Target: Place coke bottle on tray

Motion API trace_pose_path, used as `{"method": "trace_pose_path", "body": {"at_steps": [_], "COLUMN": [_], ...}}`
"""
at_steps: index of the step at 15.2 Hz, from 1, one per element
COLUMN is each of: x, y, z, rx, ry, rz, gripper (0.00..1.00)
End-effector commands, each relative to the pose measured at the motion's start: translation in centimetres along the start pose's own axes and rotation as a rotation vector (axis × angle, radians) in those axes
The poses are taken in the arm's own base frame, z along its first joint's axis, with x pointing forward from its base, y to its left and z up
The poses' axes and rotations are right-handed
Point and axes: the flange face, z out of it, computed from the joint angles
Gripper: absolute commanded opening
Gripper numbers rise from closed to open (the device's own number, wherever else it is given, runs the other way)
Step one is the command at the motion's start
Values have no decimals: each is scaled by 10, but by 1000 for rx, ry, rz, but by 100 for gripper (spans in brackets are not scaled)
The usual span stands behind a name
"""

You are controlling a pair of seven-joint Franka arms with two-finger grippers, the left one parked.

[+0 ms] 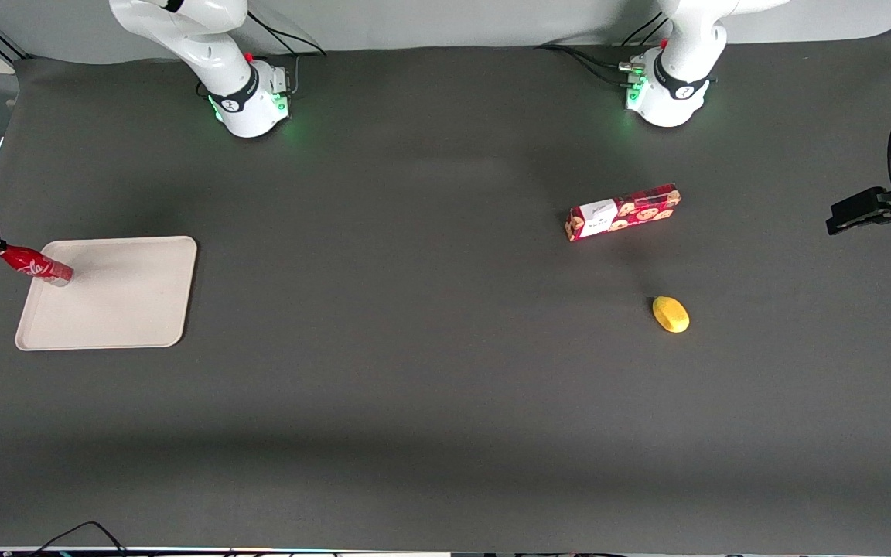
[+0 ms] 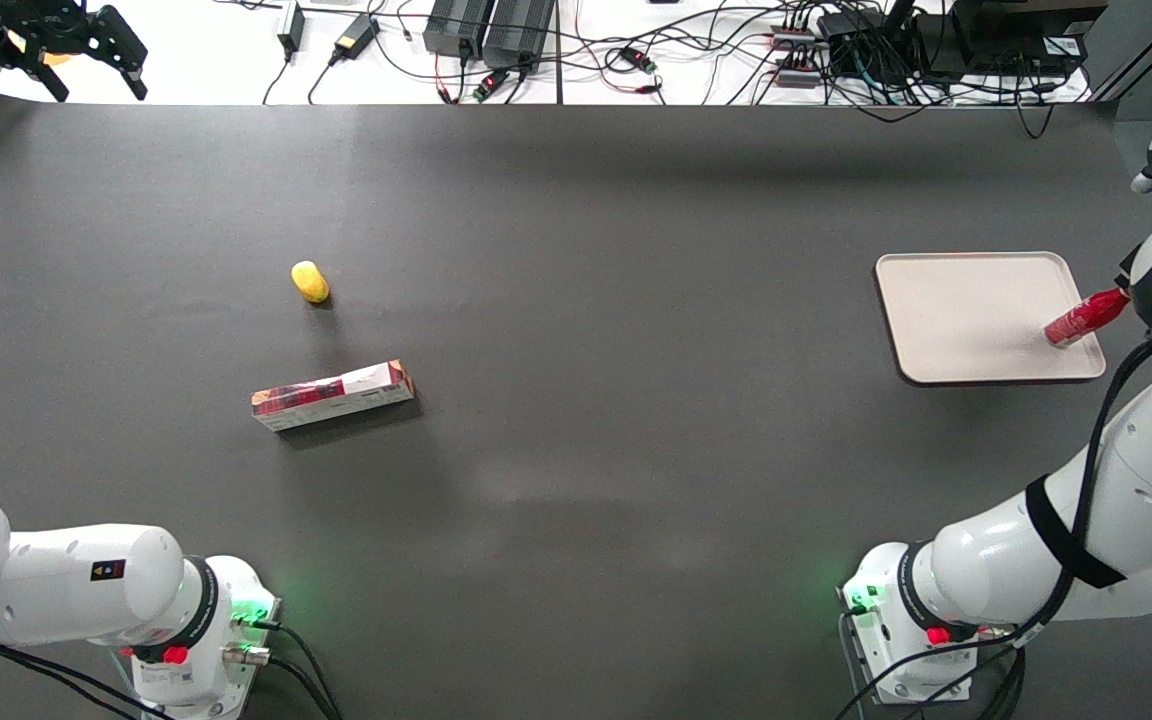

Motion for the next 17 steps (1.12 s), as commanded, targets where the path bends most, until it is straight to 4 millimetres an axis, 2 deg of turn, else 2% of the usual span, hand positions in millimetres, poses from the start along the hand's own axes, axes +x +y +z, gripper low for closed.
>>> {"method": "trace_pose_path", "body": {"at_steps": [1, 4, 7, 11, 14, 17], "x": [2, 5, 15, 21, 36, 44], "y": [-2, -5, -6, -24, -57, -106], "z": [-8, -25, -71, -139, -200, -258], "rx": [4, 33, 69, 77, 82, 61], "ry": [31, 37, 23, 0, -4, 26], "rz": [-21, -18, -13, 25, 40, 44], "gripper": [100, 100, 100, 100, 100, 100]}}
